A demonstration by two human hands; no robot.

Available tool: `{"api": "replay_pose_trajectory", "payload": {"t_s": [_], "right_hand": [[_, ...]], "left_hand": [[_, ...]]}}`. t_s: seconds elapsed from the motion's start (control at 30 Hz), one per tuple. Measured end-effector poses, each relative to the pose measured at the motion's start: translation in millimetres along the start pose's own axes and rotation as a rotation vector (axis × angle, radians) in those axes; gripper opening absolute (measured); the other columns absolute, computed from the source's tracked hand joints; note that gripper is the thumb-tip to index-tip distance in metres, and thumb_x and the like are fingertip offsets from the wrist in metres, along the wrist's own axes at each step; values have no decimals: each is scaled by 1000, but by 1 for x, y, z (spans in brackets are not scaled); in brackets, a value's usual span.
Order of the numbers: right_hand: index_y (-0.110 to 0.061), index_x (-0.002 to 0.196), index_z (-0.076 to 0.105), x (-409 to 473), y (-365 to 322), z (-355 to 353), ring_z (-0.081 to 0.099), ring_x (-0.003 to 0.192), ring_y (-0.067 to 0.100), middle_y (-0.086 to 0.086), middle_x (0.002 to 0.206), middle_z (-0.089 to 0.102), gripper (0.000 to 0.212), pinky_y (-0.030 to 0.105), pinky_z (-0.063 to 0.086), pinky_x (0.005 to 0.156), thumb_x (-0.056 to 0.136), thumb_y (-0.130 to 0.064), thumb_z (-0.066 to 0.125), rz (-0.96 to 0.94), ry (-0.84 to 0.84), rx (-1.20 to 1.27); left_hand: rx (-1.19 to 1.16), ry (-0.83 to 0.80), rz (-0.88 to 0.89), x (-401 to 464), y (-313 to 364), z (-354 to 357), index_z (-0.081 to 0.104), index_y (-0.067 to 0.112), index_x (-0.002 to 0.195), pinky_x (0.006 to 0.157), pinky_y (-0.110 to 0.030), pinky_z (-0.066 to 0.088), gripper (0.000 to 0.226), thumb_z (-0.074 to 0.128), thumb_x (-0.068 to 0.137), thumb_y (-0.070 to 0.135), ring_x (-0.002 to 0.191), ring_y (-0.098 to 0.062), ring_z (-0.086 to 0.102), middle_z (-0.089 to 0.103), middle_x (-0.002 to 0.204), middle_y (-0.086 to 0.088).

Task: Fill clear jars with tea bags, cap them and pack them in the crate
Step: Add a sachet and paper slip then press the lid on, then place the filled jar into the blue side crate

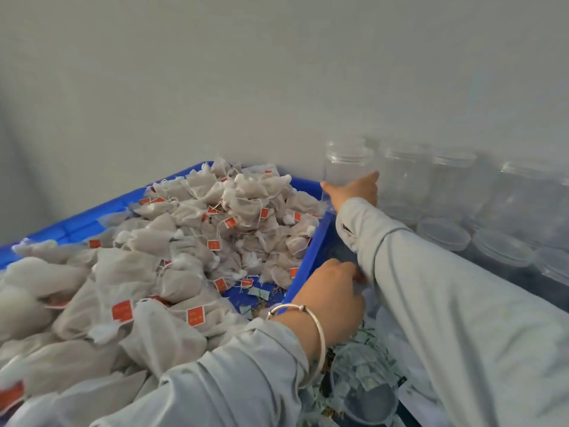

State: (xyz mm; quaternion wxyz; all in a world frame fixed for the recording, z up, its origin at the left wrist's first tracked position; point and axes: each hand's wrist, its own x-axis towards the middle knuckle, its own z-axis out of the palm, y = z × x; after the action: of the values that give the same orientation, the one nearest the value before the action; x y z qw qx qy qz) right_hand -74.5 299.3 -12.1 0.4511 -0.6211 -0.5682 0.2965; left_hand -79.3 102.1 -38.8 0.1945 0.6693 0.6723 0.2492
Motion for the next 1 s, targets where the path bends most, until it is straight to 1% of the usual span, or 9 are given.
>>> {"api": "replay_pose_trajectory", "payload": {"t_s": [0.1, 0.3, 0.5, 0.57, 0.67, 0.73, 0.83, 0.93, 1.0], "right_hand": [[-12, 146, 19, 5, 3, 4, 56, 117, 31, 9, 139, 44, 108, 47, 50, 92, 64, -36, 84, 27, 0, 44], [-13, 139, 34, -31, 17, -31, 44, 124, 24, 6, 133, 41, 97, 32, 41, 98, 60, -46, 80, -223, 43, -25], [-26, 128, 33, -103, 63, -104, 49, 107, 3, -6, 125, 37, 92, 13, 39, 83, 50, -42, 80, -409, -370, 144], [-33, 121, 37, -116, 77, -129, 50, 110, -4, -12, 124, 46, 86, 14, 42, 87, 47, -45, 79, -406, -513, 134], [-32, 130, 40, -129, 93, -171, 53, 119, 7, -11, 130, 53, 94, 28, 44, 99, 47, -39, 83, -426, -724, 108], [-31, 138, 36, -136, 100, -193, 51, 121, 6, -10, 134, 51, 101, 32, 42, 103, 49, -41, 81, -469, -788, 5], [-53, 132, 30, -147, 105, -212, 45, 119, -7, -31, 128, 44, 98, 22, 41, 97, 47, -48, 78, -563, -685, -150], [-63, 122, 25, -160, 105, -216, 39, 116, -16, -39, 125, 36, 94, 4, 36, 87, 45, -47, 77, -674, -495, -166], [-60, 122, 30, -163, 103, -216, 42, 115, -13, -36, 124, 40, 93, 4, 35, 88, 44, -44, 79, -674, -452, -103]], "left_hand": [[-21, 48, 26, 0, -1, 0, 44, 21, 85, 74, -23, 31, 13, 45, 89, 8, 86, -19, 42, 39, 91, 1], [-150, 296, 122, -7, 4, -4, 53, 14, 122, 89, -16, 36, 38, 46, 87, 1, 110, -16, 49, 47, 123, -1], [-80, 684, 212, -17, 13, -12, 39, 22, 137, 110, -30, 18, 61, 64, 82, 25, 136, -17, 16, 16, 150, -6], [-107, 625, 217, -18, 10, -21, 34, 30, 141, 110, -27, 22, 71, 62, 78, 47, 137, -13, 16, 13, 151, -1], [-140, 236, 306, -24, 13, -25, 26, 41, 143, 94, 3, 19, 85, 57, 69, 68, 124, 4, 28, 24, 146, 13], [-145, 24, 363, -31, 19, -18, 22, 44, 143, 87, 10, 19, 88, 56, 65, 68, 116, 17, 34, 31, 140, 18], [-257, 17, 377, -36, 33, -4, 29, 39, 142, 82, 7, 28, 85, 54, 65, 65, 103, 29, 37, 41, 128, 14], [-421, 156, 348, -37, 45, -1, 39, 34, 138, 98, -11, 39, 77, 56, 70, 66, 111, 12, 46, 48, 126, 8], [-435, 101, 401, -42, 46, -6, 32, 44, 137, 103, -17, 38, 74, 62, 74, 68, 121, 3, 43, 43, 127, 11]]}}
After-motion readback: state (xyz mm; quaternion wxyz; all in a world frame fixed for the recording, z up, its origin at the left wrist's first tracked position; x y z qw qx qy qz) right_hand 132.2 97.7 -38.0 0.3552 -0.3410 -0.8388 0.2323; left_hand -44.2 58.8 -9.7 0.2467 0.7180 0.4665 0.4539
